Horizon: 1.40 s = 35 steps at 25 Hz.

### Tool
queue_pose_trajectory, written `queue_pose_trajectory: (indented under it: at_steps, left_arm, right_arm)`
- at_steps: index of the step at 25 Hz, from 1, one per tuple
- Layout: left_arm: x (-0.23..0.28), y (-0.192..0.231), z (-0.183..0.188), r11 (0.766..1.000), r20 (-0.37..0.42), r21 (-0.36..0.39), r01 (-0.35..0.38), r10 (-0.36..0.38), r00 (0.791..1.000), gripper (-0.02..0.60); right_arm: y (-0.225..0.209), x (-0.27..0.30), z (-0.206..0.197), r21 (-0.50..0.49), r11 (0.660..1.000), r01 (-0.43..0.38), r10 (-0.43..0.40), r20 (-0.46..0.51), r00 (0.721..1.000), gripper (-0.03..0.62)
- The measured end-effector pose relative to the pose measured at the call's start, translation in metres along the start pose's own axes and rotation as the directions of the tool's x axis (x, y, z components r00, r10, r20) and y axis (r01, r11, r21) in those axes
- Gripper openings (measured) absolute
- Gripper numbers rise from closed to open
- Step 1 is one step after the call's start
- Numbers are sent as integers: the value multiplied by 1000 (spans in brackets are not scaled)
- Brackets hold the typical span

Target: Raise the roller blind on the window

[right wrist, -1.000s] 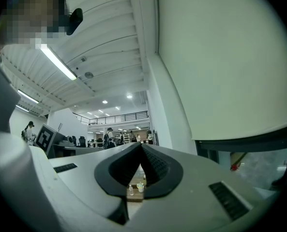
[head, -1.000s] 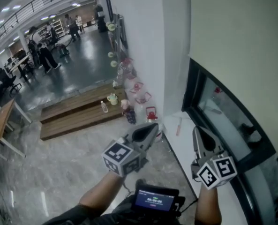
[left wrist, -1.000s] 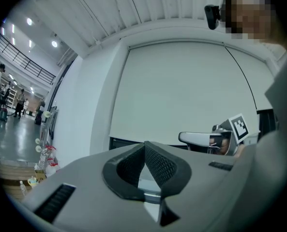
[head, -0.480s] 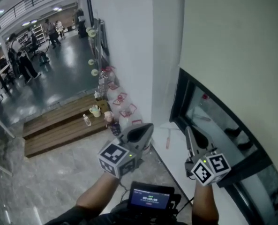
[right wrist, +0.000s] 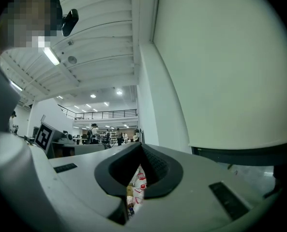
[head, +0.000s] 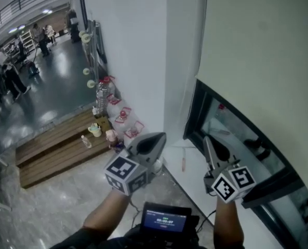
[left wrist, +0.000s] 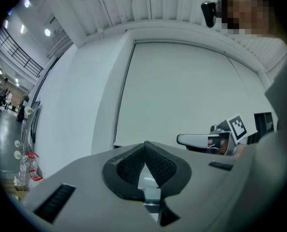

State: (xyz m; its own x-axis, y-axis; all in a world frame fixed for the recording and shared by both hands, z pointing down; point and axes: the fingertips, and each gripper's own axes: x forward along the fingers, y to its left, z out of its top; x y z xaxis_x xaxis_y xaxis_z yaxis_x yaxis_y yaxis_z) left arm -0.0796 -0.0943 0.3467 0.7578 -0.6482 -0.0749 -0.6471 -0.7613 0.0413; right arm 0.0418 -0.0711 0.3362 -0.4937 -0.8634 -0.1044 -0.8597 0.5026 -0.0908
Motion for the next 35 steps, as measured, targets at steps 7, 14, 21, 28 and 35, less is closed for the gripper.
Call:
queue_pose_trajectory:
  at_steps: [7, 14, 21, 28, 35]
  left_arm:
    - [29, 14, -4, 1000, -21, -20, -2, 2, 1000, -8]
    - [80, 34, 10, 998, -9, 5, -67, 67, 998, -8]
    - [132, 45, 35, 992, 22, 27, -122, 121, 992, -8]
    - [159, 51, 46, 984, 20, 32, -173, 173, 985, -8]
    - [171, 78, 45, 983, 16, 55, -176, 176, 984, -8]
  right_arm:
    - [-25, 26, 5, 3, 1000, -9, 9, -8, 1000, 15]
    - [-69, 64, 19, -18, 996, -84, 84, 10, 996, 15]
    - [-121, 99, 46, -28, 991, -133, 134, 37, 990, 21]
    - [-145, 132, 62, -35, 980, -194, 195, 32, 980, 28]
    - [-151, 171, 57, -31, 980, -195, 196, 21, 980, 86]
